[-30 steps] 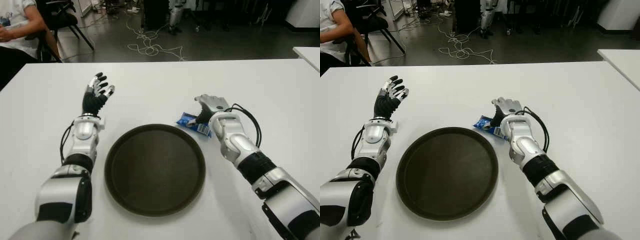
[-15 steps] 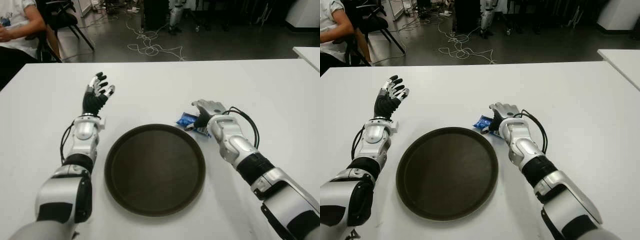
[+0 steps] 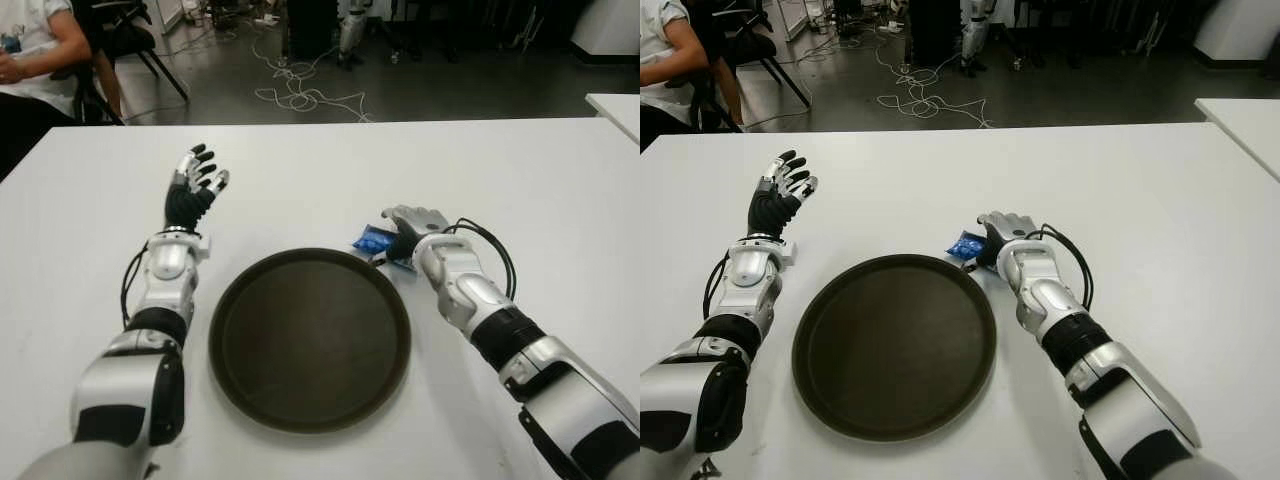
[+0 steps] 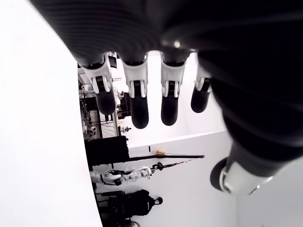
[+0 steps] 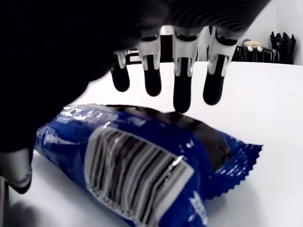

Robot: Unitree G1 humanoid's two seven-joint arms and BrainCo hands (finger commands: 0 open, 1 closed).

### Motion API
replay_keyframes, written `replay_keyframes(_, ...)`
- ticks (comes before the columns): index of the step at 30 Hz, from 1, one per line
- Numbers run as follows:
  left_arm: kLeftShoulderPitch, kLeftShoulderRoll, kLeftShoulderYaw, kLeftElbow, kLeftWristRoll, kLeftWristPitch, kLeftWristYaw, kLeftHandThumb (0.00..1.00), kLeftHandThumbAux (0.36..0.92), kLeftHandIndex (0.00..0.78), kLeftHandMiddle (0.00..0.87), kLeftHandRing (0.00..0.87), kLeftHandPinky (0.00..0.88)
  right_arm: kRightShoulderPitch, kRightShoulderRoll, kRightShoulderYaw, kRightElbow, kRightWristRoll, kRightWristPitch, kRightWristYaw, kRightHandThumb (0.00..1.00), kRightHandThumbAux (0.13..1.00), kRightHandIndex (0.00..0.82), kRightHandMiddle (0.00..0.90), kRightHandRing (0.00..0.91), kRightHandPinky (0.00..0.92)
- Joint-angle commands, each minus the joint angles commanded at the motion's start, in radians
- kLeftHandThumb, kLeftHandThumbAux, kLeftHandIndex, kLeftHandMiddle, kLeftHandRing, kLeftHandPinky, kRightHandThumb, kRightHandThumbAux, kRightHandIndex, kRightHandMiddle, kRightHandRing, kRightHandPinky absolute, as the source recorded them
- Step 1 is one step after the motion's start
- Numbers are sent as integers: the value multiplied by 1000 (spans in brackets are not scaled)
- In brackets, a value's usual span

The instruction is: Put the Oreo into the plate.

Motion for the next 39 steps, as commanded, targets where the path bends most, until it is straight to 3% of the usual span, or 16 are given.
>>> replay_keyframes(12,4,1,-4,-5,4,-13,0,48,661,103,154,119,104,-3,4,-7,27,16,-28,-27,0,539,183,216,254,316)
replay_keyframes(39,8,-1,3,-10,-4,-22,-4,70,667,116,171,132,99,-34,27,-16,128,30,-40,-69,0,560,215,261,296,345)
